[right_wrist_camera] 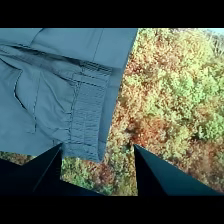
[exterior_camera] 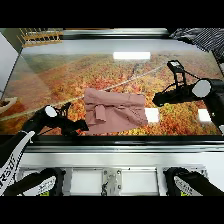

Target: Fold the clothes and pants, and hang the long-sleeved shirts on hangers.

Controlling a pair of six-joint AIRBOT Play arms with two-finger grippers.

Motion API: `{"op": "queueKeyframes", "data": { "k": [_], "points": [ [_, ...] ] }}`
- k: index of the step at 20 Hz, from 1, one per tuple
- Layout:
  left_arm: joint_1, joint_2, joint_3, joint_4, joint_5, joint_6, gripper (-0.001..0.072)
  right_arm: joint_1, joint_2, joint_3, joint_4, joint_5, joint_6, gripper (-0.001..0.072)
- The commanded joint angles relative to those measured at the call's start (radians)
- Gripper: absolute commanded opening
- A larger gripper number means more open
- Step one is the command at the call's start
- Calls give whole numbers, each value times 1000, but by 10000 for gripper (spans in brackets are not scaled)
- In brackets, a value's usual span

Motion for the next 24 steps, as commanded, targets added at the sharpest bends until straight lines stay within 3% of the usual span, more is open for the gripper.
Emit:
{"op": "queueKeyframes", "data": {
  "k": [1, 2, 3, 5, 6, 7, 10, 12, 14, 19, 24],
  "points": [
    [-68, -59, 7, -45, 56, -13, 714, 1, 2, -3, 21, 6, 0, 456],
    [-88, -84, 30, -45, 54, -24, 714, 1, 2, -3, 21, 13, 0, 457],
    [-108, -104, 51, -44, 53, -25, 668, 1, 2, -3, 21, 21, 0, 457],
    [-142, -132, 92, -43, 62, -26, 342, 1, 3, -7, 20, 38, 0, 467],
    [-152, -138, 108, -42, 64, -26, 136, -2, 3, -14, 14, 53, 0, 467],
    [-154, -137, 126, -40, 61, -25, 53, -6, 3, -29, 10, 74, 5, 468],
    [-133, -97, 146, -8, 56, -24, 45, -32, 4, -152, 13, 81, 127, 468],
    [-119, -67, 146, -9, 53, -24, 45, -39, 3, -278, 46, -8, 240, 473],
    [-119, -47, 146, -9, 61, -24, 45, -39, 2, -401, 148, -147, 299, 714],
    [-121, -43, 146, -13, 60, -24, 46, -37, 2, -609, 452, -458, 301, 713],
    [-121, -43, 146, -13, 54, -24, 46, -27, -29, -643, 490, -579, 296, 712]
  ]
}}
